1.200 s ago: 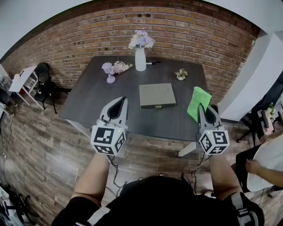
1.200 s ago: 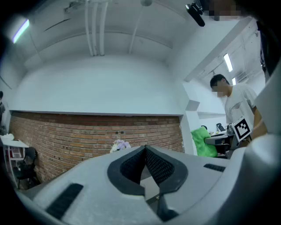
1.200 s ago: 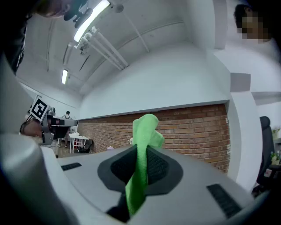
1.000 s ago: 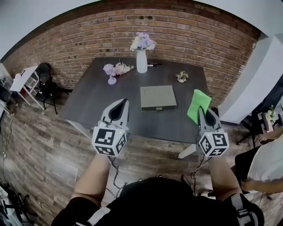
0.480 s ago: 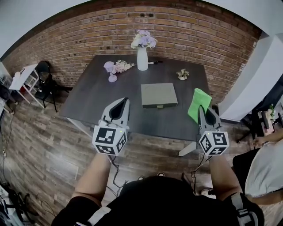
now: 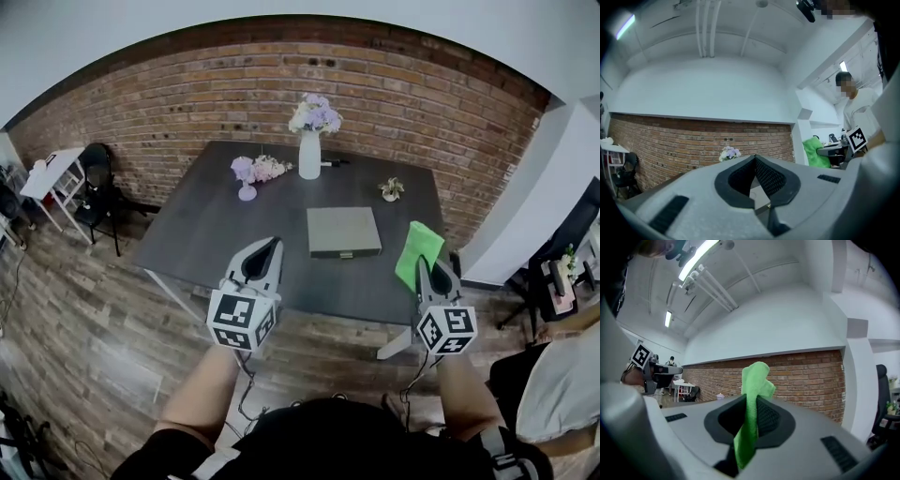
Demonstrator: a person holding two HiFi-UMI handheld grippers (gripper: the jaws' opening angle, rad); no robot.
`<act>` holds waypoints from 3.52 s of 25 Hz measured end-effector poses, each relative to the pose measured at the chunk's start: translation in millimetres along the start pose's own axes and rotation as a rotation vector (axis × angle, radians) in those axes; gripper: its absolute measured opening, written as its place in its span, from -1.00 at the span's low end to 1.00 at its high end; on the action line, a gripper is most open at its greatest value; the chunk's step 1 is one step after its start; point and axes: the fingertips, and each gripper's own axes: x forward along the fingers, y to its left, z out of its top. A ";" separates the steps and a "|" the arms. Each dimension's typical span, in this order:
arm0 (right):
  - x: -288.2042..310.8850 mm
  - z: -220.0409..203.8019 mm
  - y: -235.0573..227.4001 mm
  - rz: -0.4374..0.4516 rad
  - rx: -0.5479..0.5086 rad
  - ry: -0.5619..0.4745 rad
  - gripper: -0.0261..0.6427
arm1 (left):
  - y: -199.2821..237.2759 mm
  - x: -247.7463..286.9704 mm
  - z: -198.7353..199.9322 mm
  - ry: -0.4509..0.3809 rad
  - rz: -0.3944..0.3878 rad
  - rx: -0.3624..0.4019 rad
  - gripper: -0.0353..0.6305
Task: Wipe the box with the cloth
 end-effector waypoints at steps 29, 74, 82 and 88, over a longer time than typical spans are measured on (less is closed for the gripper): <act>64.6 -40.3 -23.7 0.012 0.046 0.078 -0.81 | 26.5 72.5 -33.5 0.059 -0.020 -0.018 -0.87; 286.7 -135.2 150.0 0.561 -0.103 0.374 -0.81 | 166.9 139.4 -164.7 0.196 0.139 -0.190 -0.87; 293.6 -175.7 219.0 0.726 -0.230 0.486 -0.81 | 194.1 115.6 -196.4 0.220 0.170 -0.186 -0.87; 281.1 -210.8 239.0 0.800 -0.326 0.605 -0.81 | 204.1 103.1 -224.1 0.242 0.182 -0.205 -0.87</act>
